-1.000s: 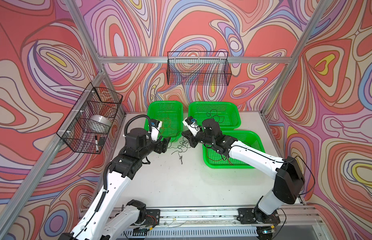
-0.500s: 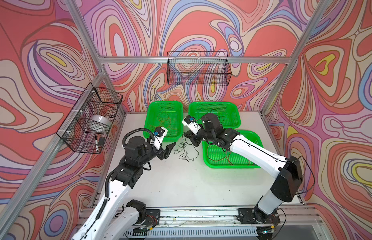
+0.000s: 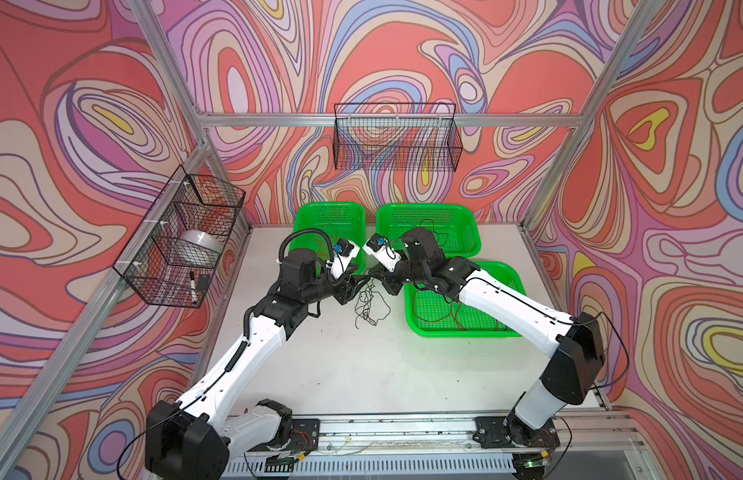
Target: Untangle the cables
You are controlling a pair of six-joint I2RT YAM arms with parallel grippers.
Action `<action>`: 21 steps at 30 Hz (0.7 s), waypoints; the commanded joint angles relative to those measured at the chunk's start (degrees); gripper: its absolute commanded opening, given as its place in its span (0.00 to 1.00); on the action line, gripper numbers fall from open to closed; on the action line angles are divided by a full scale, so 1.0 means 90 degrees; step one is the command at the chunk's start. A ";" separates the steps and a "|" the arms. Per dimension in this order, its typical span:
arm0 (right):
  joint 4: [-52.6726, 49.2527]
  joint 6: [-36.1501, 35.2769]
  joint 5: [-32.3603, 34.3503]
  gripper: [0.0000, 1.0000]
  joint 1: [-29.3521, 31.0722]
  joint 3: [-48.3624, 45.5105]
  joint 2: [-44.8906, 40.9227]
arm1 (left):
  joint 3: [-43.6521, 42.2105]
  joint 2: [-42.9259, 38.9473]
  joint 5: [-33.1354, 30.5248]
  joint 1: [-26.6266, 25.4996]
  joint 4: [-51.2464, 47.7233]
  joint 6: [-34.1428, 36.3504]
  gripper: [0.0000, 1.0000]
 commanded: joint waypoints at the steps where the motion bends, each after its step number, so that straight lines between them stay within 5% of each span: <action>1: 0.0070 -0.0060 -0.0012 0.00 -0.0011 0.0145 0.0060 | 0.0312 0.0258 0.0116 -0.0015 0.0031 0.0071 0.34; 9: 0.0244 -0.0177 0.0219 0.00 -0.0011 0.0078 0.0032 | 0.0702 0.0590 0.0386 -0.0099 -0.0082 0.0169 0.00; 13: 0.0639 -0.0082 0.0488 0.00 -0.0011 -0.0154 -0.0004 | 0.0927 0.0589 0.0437 -0.0274 -0.0202 0.0236 0.00; 17: 0.1597 0.0692 0.1218 0.22 -0.0011 -0.0730 0.0035 | 0.1235 0.0443 0.0294 -0.0632 -0.0350 0.0315 0.00; 21: 0.2763 0.1709 0.1350 0.25 -0.0011 -0.1419 0.0019 | 0.1496 0.0311 0.0142 -0.0829 -0.0483 0.0328 0.00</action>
